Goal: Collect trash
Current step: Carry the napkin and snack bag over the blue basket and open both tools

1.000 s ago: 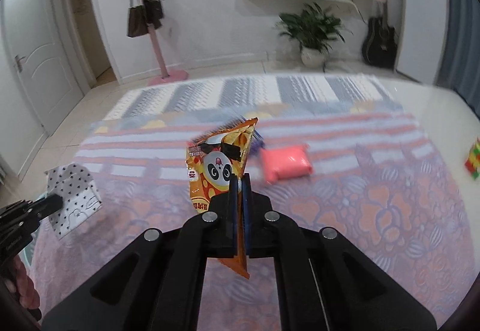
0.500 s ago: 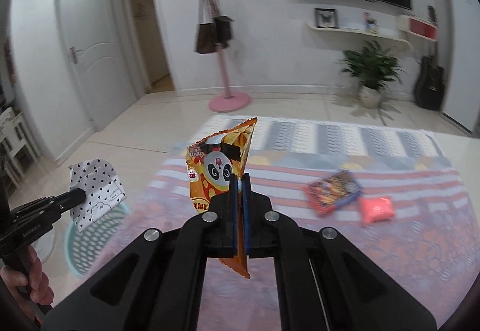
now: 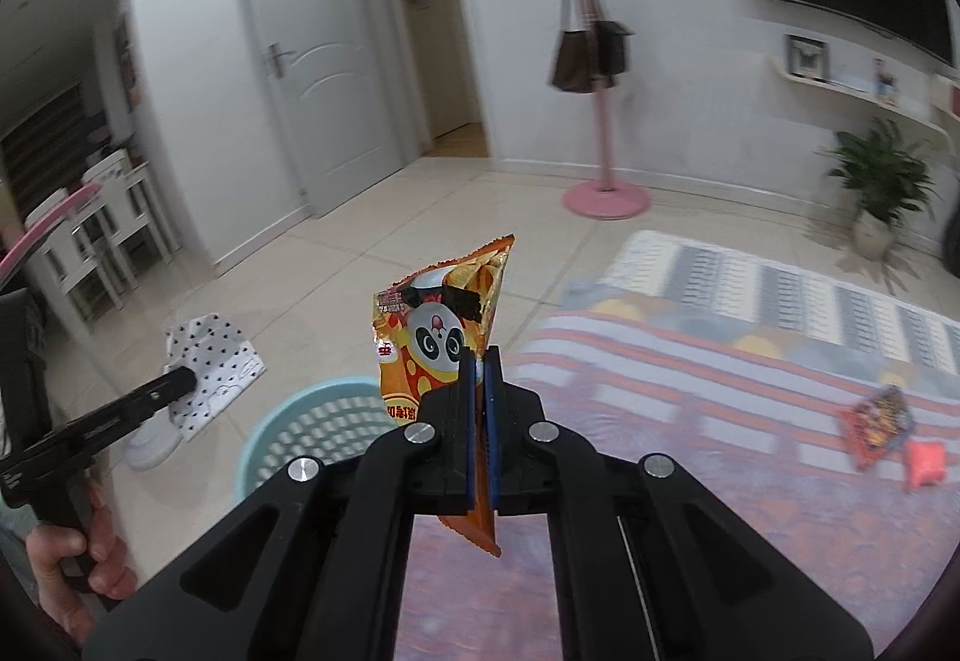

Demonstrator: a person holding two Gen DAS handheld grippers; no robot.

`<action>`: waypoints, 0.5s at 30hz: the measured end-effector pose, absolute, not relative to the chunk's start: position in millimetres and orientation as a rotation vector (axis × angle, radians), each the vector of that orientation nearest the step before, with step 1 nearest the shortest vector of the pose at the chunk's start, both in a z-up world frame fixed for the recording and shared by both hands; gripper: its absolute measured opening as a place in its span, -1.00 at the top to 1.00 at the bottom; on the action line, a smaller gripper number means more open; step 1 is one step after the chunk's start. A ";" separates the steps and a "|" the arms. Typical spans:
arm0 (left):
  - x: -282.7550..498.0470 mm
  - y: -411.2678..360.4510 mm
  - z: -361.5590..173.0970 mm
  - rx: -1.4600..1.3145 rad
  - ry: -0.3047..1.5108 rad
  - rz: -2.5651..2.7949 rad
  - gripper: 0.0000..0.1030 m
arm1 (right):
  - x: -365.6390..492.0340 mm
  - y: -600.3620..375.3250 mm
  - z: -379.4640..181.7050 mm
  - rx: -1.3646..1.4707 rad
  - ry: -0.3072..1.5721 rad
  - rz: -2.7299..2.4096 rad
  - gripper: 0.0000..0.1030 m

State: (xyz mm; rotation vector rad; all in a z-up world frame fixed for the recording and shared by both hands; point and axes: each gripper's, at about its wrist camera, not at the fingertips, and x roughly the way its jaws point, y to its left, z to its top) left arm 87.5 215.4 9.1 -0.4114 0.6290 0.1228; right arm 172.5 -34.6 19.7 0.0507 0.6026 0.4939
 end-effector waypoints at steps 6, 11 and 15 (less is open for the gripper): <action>84.0 248.1 -13.7 -0.457 0.655 0.208 0.87 | 174.8 25.7 -9.5 0.027 0.670 0.579 0.97; 90.2 258.4 -40.0 -0.472 0.735 0.257 0.87 | 179.2 68.6 -41.2 -0.025 0.746 0.605 0.97; 98.1 265.8 -56.8 -0.477 0.812 0.297 0.87 | 177.6 87.0 -60.2 -0.078 0.774 0.600 0.97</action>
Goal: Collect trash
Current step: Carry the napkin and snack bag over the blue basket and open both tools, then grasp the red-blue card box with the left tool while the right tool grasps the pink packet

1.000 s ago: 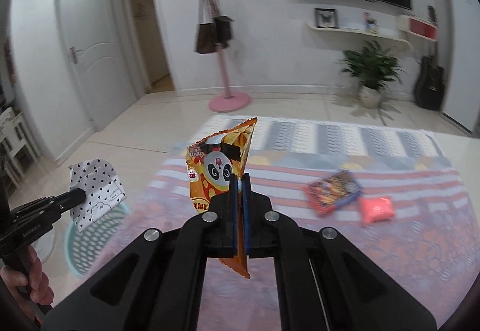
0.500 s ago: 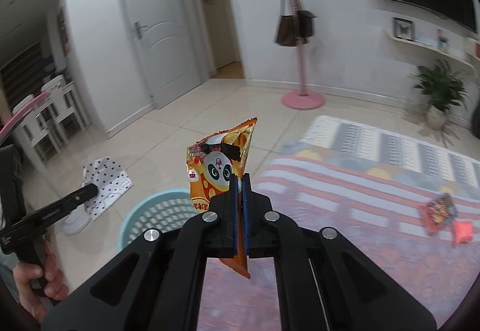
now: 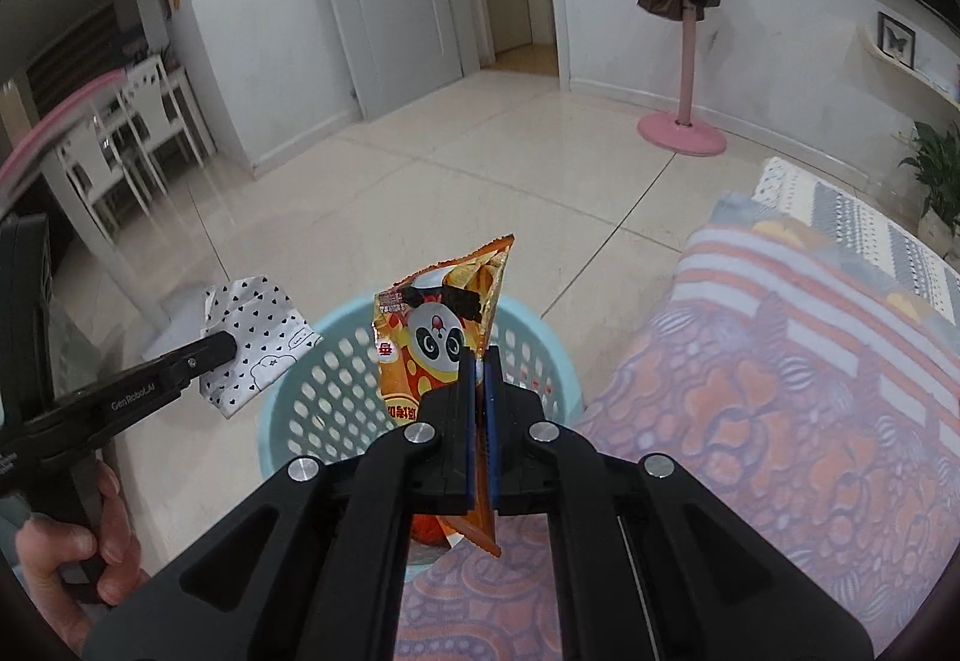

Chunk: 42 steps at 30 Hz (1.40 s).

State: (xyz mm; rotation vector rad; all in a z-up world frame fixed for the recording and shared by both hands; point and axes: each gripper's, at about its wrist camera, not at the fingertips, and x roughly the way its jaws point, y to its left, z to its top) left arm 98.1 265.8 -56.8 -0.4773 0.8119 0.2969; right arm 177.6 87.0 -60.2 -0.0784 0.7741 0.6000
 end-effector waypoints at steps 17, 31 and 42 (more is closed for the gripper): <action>90.8 276.1 -61.7 -0.522 0.801 0.291 -0.18 | 176.0 86.1 -80.7 -0.068 0.825 0.579 -0.13; 84.1 233.1 -3.2 -0.502 0.646 0.119 -0.48 | 156.8 19.5 -51.7 -0.046 0.801 0.493 -0.13; 100.6 90.0 69.4 -0.339 0.617 -0.234 -0.57 | 124.2 -152.2 -4.5 0.053 0.700 0.201 -0.25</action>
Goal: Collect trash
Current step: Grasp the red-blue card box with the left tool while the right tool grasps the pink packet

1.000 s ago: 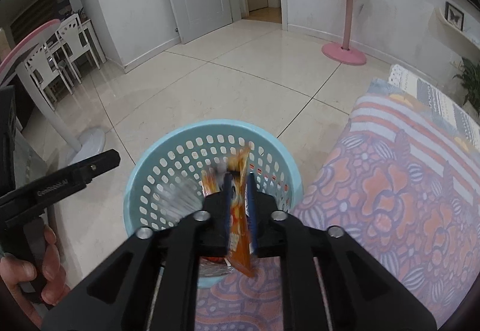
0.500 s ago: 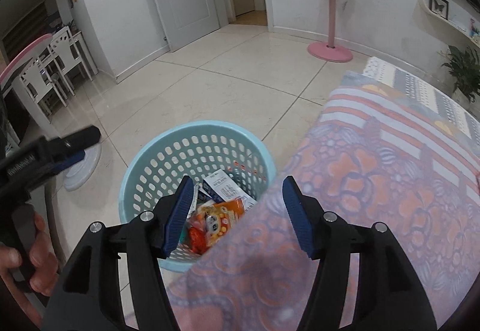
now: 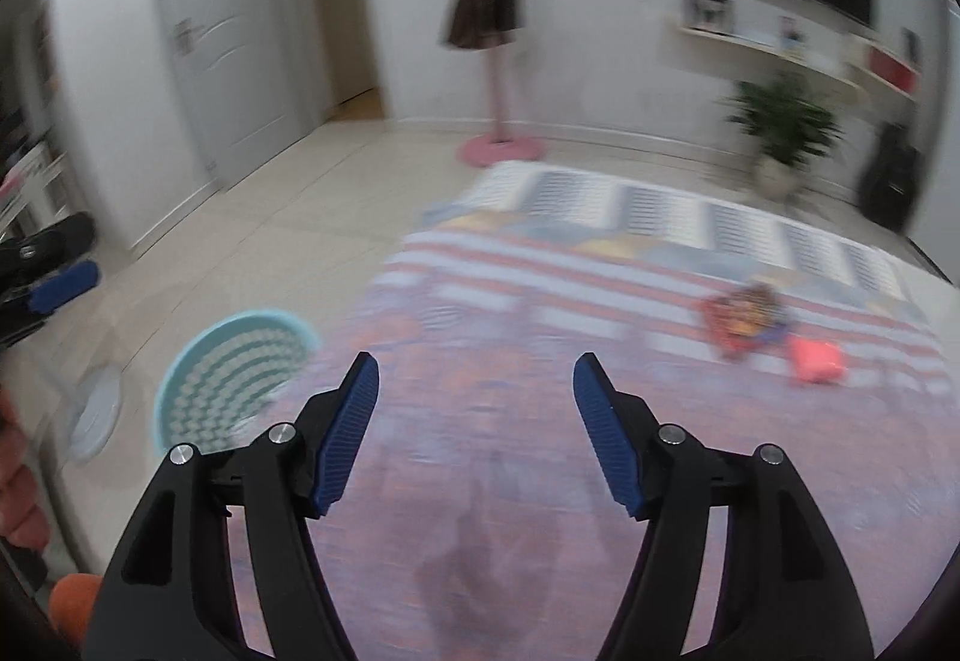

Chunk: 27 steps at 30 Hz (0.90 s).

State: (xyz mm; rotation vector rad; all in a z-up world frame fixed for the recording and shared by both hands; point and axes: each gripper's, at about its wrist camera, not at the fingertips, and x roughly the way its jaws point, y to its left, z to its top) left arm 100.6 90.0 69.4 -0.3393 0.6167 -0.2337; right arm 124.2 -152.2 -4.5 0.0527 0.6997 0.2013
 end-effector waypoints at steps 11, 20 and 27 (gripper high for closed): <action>177.7 -98.3 46.7 -0.097 0.666 -0.530 -0.61 | 149.3 -347.0 -32.1 0.230 0.712 -0.128 -0.26; 254.2 -206.4 -39.1 0.072 0.799 -0.664 -0.60 | 196.8 -405.3 -90.2 0.179 0.789 -0.181 -0.38; 290.9 -237.8 -86.6 0.142 0.859 -0.684 -0.60 | 230.9 -407.9 -121.2 0.170 0.849 -0.165 -0.39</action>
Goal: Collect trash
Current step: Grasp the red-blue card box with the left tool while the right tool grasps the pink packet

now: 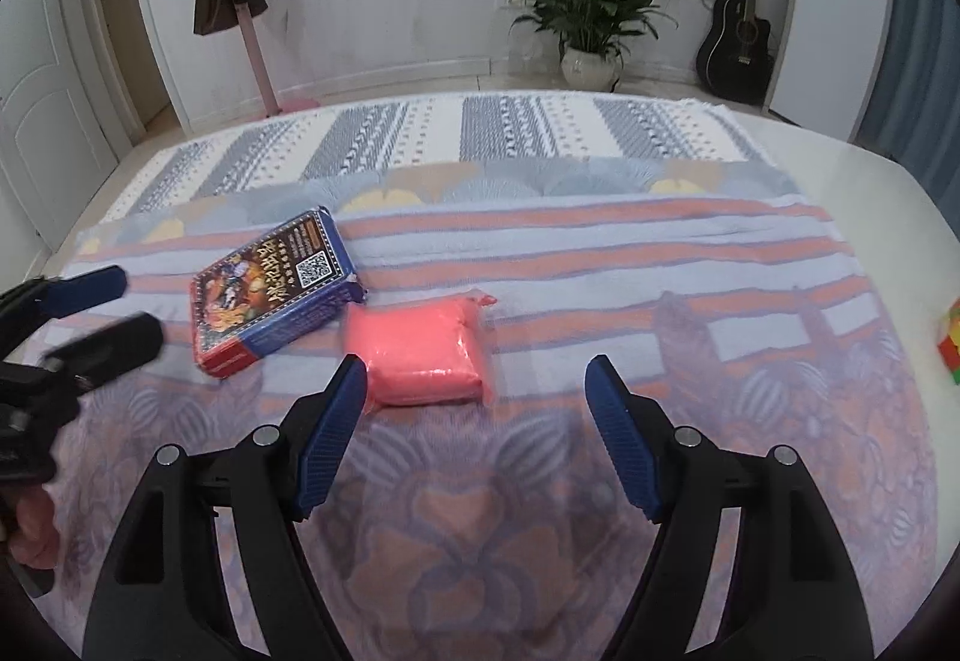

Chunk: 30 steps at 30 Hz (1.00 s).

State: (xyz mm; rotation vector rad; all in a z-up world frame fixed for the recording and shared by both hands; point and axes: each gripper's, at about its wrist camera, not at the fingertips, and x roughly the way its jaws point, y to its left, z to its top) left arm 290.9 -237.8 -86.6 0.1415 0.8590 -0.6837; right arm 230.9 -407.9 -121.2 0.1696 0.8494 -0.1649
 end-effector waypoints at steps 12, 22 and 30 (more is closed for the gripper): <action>308.7 -273.2 -109.6 0.267 0.893 -0.766 -0.56 | 245.8 -410.7 -127.3 0.199 0.885 -0.123 -0.45; 309.5 -274.9 -111.7 0.274 0.898 -0.732 -0.28 | 246.1 -404.6 -126.9 0.165 0.882 -0.134 -0.45; 304.8 -225.8 -98.0 0.154 0.905 -0.645 -0.25 | 256.6 -386.5 -130.9 0.070 0.916 -0.143 -0.03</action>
